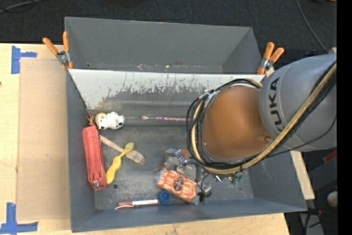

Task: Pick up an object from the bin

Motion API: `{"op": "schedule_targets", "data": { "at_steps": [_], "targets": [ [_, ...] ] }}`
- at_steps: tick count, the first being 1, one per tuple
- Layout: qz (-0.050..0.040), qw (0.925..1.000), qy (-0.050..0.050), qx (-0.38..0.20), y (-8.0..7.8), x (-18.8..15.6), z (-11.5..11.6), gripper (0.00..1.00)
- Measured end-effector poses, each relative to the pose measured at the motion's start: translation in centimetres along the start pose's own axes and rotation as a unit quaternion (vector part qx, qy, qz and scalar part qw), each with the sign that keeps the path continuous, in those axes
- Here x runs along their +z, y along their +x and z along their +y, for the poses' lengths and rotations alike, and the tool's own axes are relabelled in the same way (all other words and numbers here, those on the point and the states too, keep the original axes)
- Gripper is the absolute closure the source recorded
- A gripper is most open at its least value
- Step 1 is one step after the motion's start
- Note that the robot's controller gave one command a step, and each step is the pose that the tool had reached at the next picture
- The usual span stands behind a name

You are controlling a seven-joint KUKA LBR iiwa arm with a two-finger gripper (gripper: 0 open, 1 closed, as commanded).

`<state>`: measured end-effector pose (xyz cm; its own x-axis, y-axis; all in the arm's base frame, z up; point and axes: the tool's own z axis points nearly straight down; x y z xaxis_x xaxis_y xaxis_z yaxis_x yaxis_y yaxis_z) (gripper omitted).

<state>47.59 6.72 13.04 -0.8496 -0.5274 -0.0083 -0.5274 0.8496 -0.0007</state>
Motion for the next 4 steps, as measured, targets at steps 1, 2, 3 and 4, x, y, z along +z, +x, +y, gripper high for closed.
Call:
{"op": "schedule_targets", "data": {
  "at_steps": [1,2,3,4],
  "targets": [
    [0.0001,0.9902,0.0,0.14,-0.3,2.0,-0.1,0.0],
    [0.0023,0.9859,-0.002,0.168,0.6,6.0,-1.1,1.0],
    [0.0023,0.9859,-0.002,0.167,0.6,6.0,-1.1,1.0],
    [0.0022,0.9859,-0.002,0.167,0.6,6.0,-1.1,1.0]
  ]
}}
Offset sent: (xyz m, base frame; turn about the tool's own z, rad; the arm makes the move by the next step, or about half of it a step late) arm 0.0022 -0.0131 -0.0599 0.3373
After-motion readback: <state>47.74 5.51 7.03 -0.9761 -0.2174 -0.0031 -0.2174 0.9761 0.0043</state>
